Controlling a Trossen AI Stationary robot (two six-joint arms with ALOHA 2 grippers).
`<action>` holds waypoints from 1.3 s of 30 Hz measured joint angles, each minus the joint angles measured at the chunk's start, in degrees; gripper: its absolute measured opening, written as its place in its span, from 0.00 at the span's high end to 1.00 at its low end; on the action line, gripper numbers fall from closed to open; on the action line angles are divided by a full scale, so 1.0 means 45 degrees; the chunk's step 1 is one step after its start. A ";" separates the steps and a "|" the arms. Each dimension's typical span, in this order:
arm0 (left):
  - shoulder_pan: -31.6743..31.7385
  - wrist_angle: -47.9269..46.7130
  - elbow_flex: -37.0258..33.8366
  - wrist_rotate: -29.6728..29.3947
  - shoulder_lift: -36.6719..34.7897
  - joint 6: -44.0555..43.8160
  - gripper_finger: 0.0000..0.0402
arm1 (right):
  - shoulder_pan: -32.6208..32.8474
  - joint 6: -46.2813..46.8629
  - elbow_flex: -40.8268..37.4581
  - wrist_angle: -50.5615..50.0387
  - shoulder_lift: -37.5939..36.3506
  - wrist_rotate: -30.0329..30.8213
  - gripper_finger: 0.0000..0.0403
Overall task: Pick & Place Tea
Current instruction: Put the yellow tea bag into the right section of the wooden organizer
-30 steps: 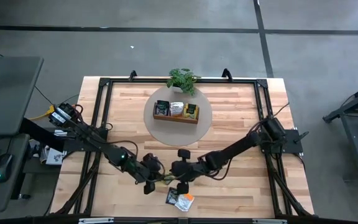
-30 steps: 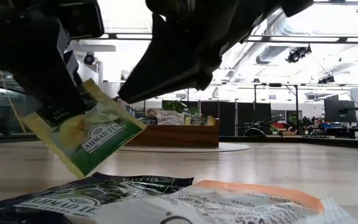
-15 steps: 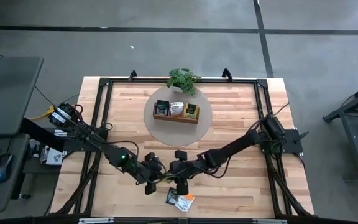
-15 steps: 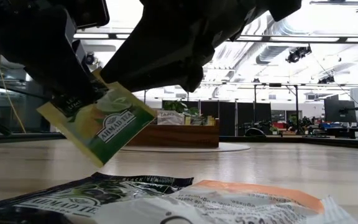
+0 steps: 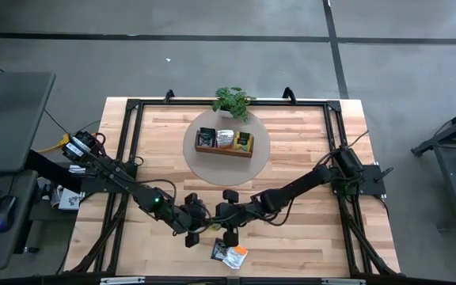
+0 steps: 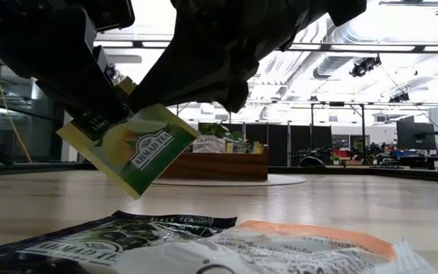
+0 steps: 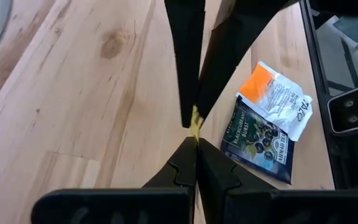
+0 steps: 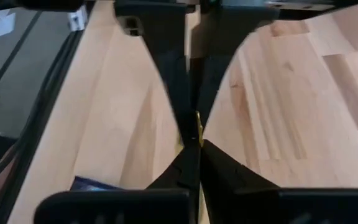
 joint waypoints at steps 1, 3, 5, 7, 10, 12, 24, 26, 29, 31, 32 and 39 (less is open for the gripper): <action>0.0005 0.0000 0.0000 -0.0040 0.0000 -0.0005 1.00 | 0.0013 0.0059 0.0000 -0.0021 0.0000 0.0253 0.99; 0.0010 -0.0005 0.0000 -0.0051 0.0000 -0.0024 1.00 | 0.0082 0.0066 0.0000 -0.0056 -0.0014 0.0682 1.00; 0.0010 0.0000 0.0000 -0.0110 0.0000 -0.0024 1.00 | 0.0136 0.0066 0.0000 -0.0101 -0.0077 0.0804 1.00; -0.0003 0.0000 0.0000 -0.0384 0.0000 -0.0024 1.00 | 0.0128 0.0066 0.0000 -0.0119 -0.0143 0.0802 1.00; -0.0010 -0.0027 0.0000 -0.0737 0.0000 0.0055 0.99 | 0.0121 0.0106 0.0000 -0.0108 -0.0177 0.0709 1.00; -0.0010 -0.0021 0.0000 -0.0950 0.0000 0.0227 0.96 | 0.0141 0.0290 0.0000 -0.0136 -0.0183 0.0715 1.00; -0.0005 -0.0235 -0.0015 -0.1723 -0.0263 0.0672 0.54 | 0.0219 0.0460 0.0016 -0.0262 -0.0210 0.1135 1.00; -0.0005 -0.0717 -0.0015 -0.2269 -0.0543 0.0610 0.49 | 0.0271 0.0459 0.0029 -0.0446 -0.0242 0.1687 1.00; -0.0112 -0.1483 -0.0007 -0.3565 -0.1314 0.0532 0.46 | 0.0277 0.0632 0.0026 -0.1104 -0.0226 0.2555 1.00; -0.0266 -0.2180 0.0020 -0.4451 -0.1941 0.0536 0.45 | 0.0277 0.0830 0.0003 -0.1610 -0.0204 0.3010 1.00; -0.0419 -0.2592 0.0003 -0.4881 -0.2213 0.0529 0.45 | 0.0282 0.0901 0.0001 -0.1788 -0.0204 0.3271 1.00; -0.1540 -0.4527 0.0000 -0.7932 -0.3395 -0.0027 0.45 | 0.0189 0.1709 -0.0099 -0.4134 -0.0402 0.5661 1.00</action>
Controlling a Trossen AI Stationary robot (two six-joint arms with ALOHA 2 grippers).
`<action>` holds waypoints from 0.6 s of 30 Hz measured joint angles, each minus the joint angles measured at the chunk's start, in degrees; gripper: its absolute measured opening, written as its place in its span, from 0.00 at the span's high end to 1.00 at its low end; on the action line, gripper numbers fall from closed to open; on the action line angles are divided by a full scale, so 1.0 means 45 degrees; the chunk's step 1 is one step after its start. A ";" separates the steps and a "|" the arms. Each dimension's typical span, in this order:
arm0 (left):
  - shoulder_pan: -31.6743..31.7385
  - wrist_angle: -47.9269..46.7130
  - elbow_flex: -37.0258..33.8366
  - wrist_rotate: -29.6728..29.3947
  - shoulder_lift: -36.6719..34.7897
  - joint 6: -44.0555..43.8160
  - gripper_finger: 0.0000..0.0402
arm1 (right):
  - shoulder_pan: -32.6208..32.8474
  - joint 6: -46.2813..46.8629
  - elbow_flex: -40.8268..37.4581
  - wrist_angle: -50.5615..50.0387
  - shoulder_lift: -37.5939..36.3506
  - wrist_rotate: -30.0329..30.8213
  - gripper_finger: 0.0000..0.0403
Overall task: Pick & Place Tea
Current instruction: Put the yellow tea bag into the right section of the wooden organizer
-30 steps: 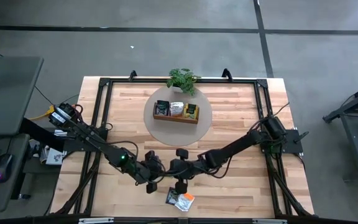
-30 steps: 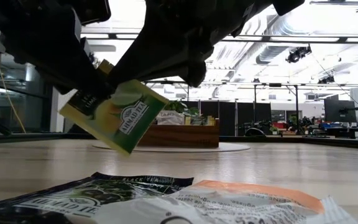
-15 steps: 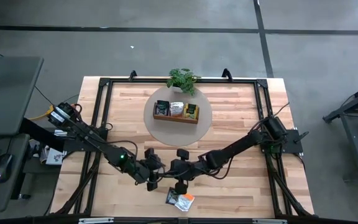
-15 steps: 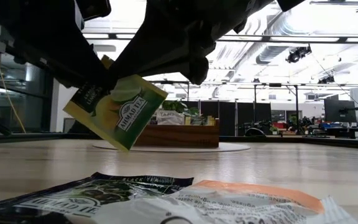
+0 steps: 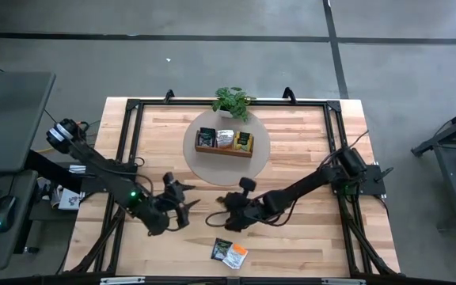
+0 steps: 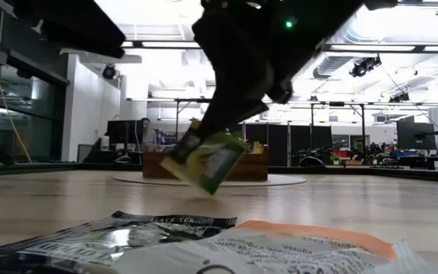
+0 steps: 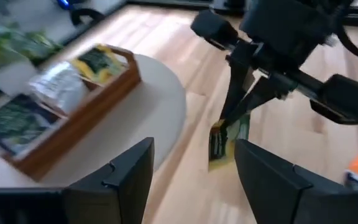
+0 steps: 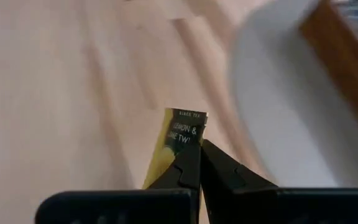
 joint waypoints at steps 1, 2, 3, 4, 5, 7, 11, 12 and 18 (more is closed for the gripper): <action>-0.0157 -0.0228 0.0000 -0.0371 -0.0031 -0.0132 0.45 | -0.0062 0.0110 -0.0245 -0.0043 -0.0233 0.0253 1.00; -0.0279 -0.0481 0.0000 -0.0671 -0.0034 -0.0274 0.45 | -0.0134 0.0248 -0.0590 -0.0063 -0.0522 0.0418 1.00; -0.0394 -0.0779 -0.0006 -0.0890 -0.0034 -0.0488 0.45 | -0.0216 0.0368 -0.0932 0.0084 -0.0805 0.0686 1.00; -0.0487 -0.0980 -0.0049 -0.1069 -0.0031 -0.0716 0.45 | -0.0304 0.0459 -0.1393 0.0377 -0.1192 0.0861 1.00; -0.0578 -0.1077 -0.0170 -0.1233 -0.0035 -0.0880 0.45 | -0.0386 0.0579 -0.2000 0.0683 -0.1666 0.0987 1.00; -0.0662 -0.0990 -0.0560 -0.1378 -0.0032 -0.1283 0.45 | -0.0516 0.0633 -0.3292 0.1635 -0.2678 0.1523 1.00; -0.0648 -0.0299 -0.1585 -0.1412 -0.0019 -0.2050 0.45 | -0.0715 -0.0506 -0.6393 0.5522 -0.4862 0.2208 1.00; -0.0634 -0.0056 -0.1868 -0.1462 -0.0019 -0.2086 0.45 | -0.0782 -0.0955 -0.7172 0.6765 -0.5348 0.2300 1.00; -0.0636 0.2300 -0.2761 -0.1828 -0.0107 -0.1244 0.45 | -0.1713 -0.3776 -1.1234 1.4590 -0.6379 0.2566 1.00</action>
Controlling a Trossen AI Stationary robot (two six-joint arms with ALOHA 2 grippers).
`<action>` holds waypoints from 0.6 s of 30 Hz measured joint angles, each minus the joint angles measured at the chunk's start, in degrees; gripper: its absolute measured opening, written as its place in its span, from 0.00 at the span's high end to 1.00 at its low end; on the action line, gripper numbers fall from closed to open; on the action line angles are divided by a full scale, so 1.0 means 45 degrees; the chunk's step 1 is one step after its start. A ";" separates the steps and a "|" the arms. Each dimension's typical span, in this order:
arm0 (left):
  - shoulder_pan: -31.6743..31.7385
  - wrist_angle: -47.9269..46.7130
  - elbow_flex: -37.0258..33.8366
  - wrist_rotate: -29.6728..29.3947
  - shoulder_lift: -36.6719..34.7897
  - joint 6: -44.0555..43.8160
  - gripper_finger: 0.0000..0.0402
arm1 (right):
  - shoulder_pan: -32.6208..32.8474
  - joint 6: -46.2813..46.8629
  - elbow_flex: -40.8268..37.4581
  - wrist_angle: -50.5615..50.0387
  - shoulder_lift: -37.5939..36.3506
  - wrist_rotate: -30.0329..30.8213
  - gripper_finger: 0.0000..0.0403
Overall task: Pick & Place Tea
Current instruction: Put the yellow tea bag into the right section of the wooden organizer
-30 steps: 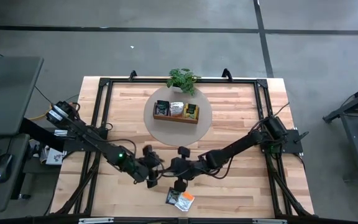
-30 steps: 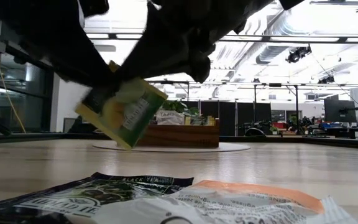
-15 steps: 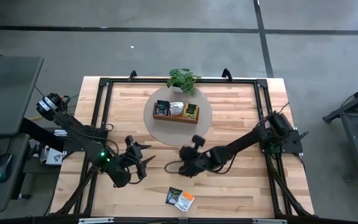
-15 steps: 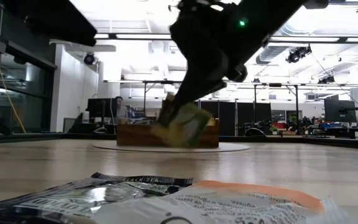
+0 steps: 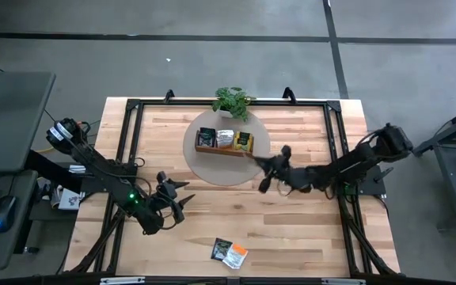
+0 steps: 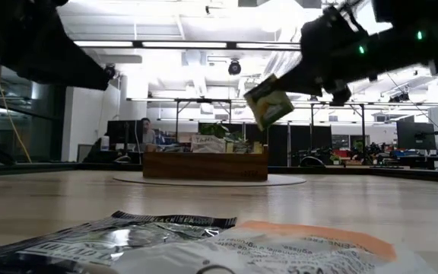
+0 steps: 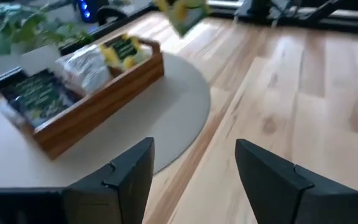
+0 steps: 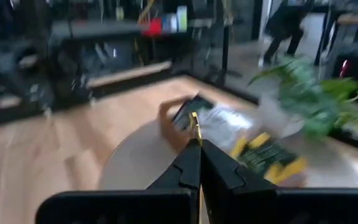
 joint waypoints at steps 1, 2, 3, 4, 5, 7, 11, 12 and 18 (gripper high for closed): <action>0.0001 0.0463 -0.0072 -0.0023 0.0000 0.0414 0.45 | -0.0250 -0.0420 -0.0444 0.1124 0.0109 -0.0211 1.00; 0.0005 0.0900 -0.0121 -0.0058 0.0000 0.0852 0.45 | -0.0497 -0.0844 -0.0780 0.2175 0.0225 -0.0558 1.00; 0.0005 0.1345 -0.0143 -0.0049 0.0000 0.1307 0.45 | -0.0756 -0.1217 -0.1019 0.2955 0.0356 -0.0874 1.00; 0.0005 0.1654 -0.0143 -0.0049 0.0000 0.1692 0.45 | -0.1028 -0.1584 -0.1200 0.3575 0.0514 -0.1143 1.00; 0.0005 0.1962 -0.0143 -0.0037 0.0000 0.2033 0.45 | -0.1309 -0.1894 -0.1268 0.4077 0.0651 -0.1471 1.00; 0.0003 0.2408 -0.0143 0.0037 0.0000 0.2629 0.45 | -0.1939 -0.2368 -0.1266 0.4678 0.0872 -0.2474 1.00; 0.0005 0.2849 -0.0158 0.0146 0.0000 0.3224 0.45 | -0.3170 -0.2492 -0.0830 0.4736 0.1416 -0.4253 1.00; 0.0005 0.2869 -0.0158 0.0145 0.0000 0.3254 0.45 | -0.3435 -0.2479 -0.0715 0.4701 0.1655 -0.4541 1.00; 0.0005 0.2782 -0.0158 0.0183 0.0000 0.3284 0.45 | -0.4426 -0.2056 -0.0271 0.4703 0.2931 -0.5196 1.00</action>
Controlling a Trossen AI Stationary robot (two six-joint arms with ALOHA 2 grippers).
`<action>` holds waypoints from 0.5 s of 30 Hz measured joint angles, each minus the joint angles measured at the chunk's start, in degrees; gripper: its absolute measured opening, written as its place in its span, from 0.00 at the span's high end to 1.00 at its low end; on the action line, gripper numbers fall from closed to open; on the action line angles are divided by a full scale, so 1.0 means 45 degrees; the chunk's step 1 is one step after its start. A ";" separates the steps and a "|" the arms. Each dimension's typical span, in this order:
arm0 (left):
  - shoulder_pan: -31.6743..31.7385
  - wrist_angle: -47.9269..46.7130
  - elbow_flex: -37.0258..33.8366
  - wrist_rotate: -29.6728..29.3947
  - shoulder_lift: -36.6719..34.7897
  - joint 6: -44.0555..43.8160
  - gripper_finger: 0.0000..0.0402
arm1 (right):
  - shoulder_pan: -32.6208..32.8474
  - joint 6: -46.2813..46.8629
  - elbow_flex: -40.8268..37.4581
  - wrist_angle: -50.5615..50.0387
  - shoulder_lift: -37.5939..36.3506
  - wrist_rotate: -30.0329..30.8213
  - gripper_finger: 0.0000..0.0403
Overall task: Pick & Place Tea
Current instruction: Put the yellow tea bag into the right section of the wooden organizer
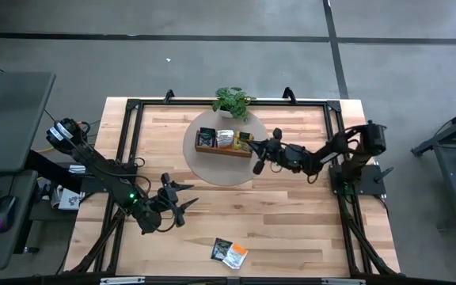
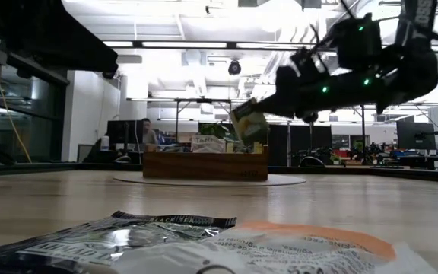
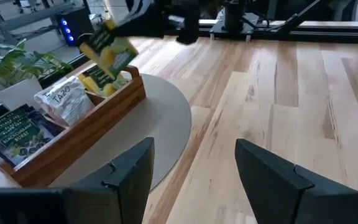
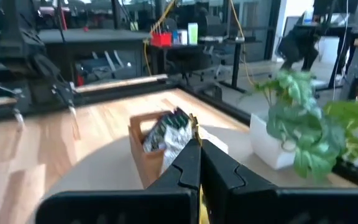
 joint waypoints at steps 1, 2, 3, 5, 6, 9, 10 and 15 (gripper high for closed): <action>0.0000 0.0003 0.0000 0.0006 0.0000 -0.0002 0.45 | -0.0126 0.0133 0.0096 0.0002 0.0232 -0.0102 1.00; 0.0000 -0.0002 0.0000 0.0006 0.0000 0.0013 0.45 | -0.0239 0.0175 0.0215 0.0012 0.0451 -0.0203 1.00; 0.0000 0.0019 0.0000 0.0010 0.0000 0.0098 0.45 | -0.0335 0.0196 0.0305 0.0030 0.0651 -0.0262 1.00; 0.0000 0.0054 0.0000 0.0021 0.0000 0.0165 0.45 | -0.0500 0.0298 0.0498 0.0043 0.1047 -0.0278 1.00; 0.0000 0.0039 0.0000 0.0024 0.0000 0.0172 0.45 | -0.0579 0.0380 0.0600 0.0068 0.1199 -0.0320 1.00; 0.0000 0.0048 0.0000 0.0201 0.0000 0.0187 0.45 | -0.0742 0.0439 0.0860 0.0079 0.1612 -0.0366 1.00; 0.0000 0.0027 0.0000 0.0206 0.0000 0.0187 0.45 | -0.0789 0.0453 0.0938 0.0082 0.1741 -0.0370 1.00; 0.0000 0.0039 0.0005 0.0288 0.0000 0.0189 0.45 | -0.0893 0.0808 0.1122 -0.0155 0.2034 -0.0416 1.00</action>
